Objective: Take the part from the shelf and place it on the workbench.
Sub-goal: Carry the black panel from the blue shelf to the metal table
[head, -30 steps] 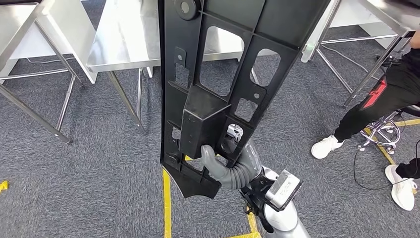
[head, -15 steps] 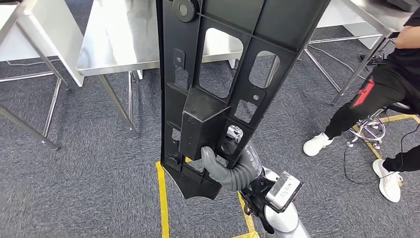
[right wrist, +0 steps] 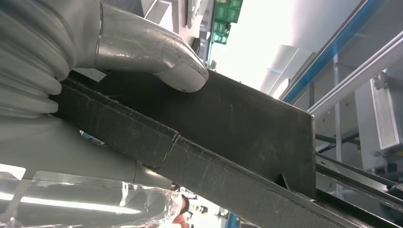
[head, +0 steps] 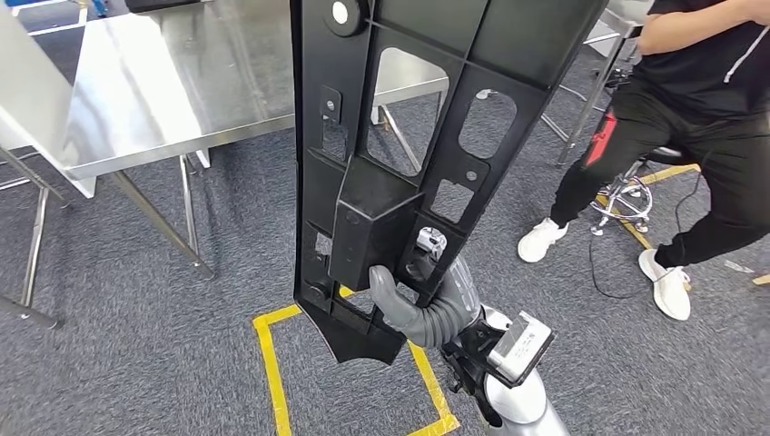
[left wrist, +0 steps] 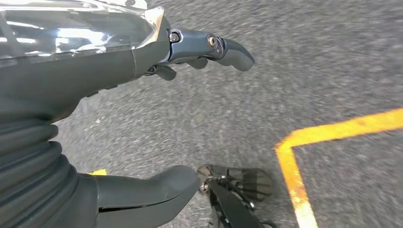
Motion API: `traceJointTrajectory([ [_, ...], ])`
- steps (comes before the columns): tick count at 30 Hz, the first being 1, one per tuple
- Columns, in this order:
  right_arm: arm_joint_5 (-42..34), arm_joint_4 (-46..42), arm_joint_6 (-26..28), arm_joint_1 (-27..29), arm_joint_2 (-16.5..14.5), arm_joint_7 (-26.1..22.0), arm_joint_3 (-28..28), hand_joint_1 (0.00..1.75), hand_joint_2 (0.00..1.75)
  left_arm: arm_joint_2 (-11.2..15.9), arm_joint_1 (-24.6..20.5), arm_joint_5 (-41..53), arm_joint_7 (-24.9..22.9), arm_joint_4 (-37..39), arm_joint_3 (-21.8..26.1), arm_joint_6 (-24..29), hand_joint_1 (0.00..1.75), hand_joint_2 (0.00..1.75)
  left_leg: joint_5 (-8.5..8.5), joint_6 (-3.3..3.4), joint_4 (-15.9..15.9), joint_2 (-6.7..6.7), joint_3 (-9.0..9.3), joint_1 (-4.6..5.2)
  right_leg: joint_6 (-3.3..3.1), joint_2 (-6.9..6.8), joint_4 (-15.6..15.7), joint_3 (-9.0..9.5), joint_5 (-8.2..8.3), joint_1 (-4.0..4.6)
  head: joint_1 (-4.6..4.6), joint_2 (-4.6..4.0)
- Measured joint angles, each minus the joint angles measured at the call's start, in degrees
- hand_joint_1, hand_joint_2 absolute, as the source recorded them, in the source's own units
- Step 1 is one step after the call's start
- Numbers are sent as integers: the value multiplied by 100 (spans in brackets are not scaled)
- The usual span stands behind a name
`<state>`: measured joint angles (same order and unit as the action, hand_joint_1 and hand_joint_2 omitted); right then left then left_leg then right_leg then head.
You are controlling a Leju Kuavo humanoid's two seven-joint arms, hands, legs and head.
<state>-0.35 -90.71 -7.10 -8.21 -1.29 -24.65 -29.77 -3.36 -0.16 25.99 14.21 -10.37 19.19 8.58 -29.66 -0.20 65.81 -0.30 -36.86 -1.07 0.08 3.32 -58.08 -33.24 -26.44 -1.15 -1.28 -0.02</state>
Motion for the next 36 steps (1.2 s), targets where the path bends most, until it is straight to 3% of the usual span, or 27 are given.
traceJointTrajectory([
  [2, 0, 0, 1, -5, 0, 0, 0, 175, 175, 1, -15, 24, 53, -1, -1, -26, 0, 175, 222, 27, -607, -56, 271, -4, 33, 43, -14, -1, -25, 44, -4, 0],
  [3, 0, 0, 2, -5, 2, 1, -1, 175, 175, -2, -20, 36, 69, -1, -1, -40, 0, 175, 232, 32, -721, -77, 322, 1, 39, 49, -20, -15, -31, 65, -5, 0],
  [14, 0, 0, 2, -6, 20, 2, -11, 175, 175, 5, -21, 52, 94, -1, 5, -79, 0, 175, 240, 108, -737, -99, 323, 79, 108, 28, 58, -2, 3, 26, -9, 0],
  [16, 0, 1, 2, -4, 19, 1, -10, 175, 175, 14, -23, 55, 86, -1, 10, -79, 0, 175, 222, 163, -715, -100, 315, 94, 161, 31, 79, 3, 11, 1, -8, 0],
  [20, 0, 7, 2, 5, 19, 3, -8, 175, 175, 24, -26, 82, 42, 0, 38, -76, 0, 175, 211, 346, -868, -77, 417, 85, 322, -13, -68, -10, 102, 12, -8, 0],
  [22, 1, 8, 2, -7, 20, 3, -15, 175, 175, 17, -23, 97, 28, 1, 46, -75, 0, 175, 238, 393, -930, -40, 528, 55, 309, -136, -395, -159, -93, 21, -19, 0],
  [24, 1, 10, 2, -1, 24, 3, -22, 175, 175, 19, -14, 107, 19, 1, 58, -70, 0, 175, 237, 389, -938, 9, 548, 47, 299, -226, -1050, -489, -409, 2, -28, 0],
  [26, 0, 12, 2, 27, 34, 4, -22, 175, 175, 14, 0, 120, 8, 1, 69, -66, 0, 175, 215, 347, -933, 51, 560, 26, 376, -255, -1476, -741, -555, -45, -27, 0],
  [27, 0, 13, 2, 35, 39, 4, -23, 175, 175, 10, 4, 126, 3, 1, 72, -65, 0, 175, 193, 309, -928, 64, 581, 1, 452, -269, -1383, -712, -490, -75, -28, 0],
  [29, 0, 14, 2, 39, 44, 4, -24, 175, 175, 0, 7, 135, -2, 1, 77, -64, 0, 175, 128, 197, -910, 78, 650, -67, 636, -314, -666, -377, -167, -146, -29, 0],
  [30, 1, 19, 2, 40, 46, 4, -25, 175, 175, 10, 5, 137, -2, 1, 80, -59, 0, 175, 93, 133, -895, 81, 683, -91, 664, -331, -319, -225, -74, -154, -34, 0],
  [31, 1, 26, 2, 40, 50, 4, -26, 175, 175, 17, 3, 140, -3, 1, 82, -52, 0, 175, 58, 68, -880, 87, 692, -97, 610, -355, -111, -120, -36, -148, -39, 1],
  [34, 2, 40, 2, 60, 52, 9, -21, 175, 175, 17, 7, 152, -13, 1, 85, -28, 0, 175, 13, -67, -860, 108, 713, -94, 284, -349, -82, -79, -70, -108, -26, 1],
  [36, 2, 40, 2, 66, 42, 9, -10, 175, 175, 9, -3, 152, -17, 1, 85, -21, 0, 175, 6, -100, -688, 106, 638, -122, 181, -317, -74, -20, -83, -114, -14, 1],
])
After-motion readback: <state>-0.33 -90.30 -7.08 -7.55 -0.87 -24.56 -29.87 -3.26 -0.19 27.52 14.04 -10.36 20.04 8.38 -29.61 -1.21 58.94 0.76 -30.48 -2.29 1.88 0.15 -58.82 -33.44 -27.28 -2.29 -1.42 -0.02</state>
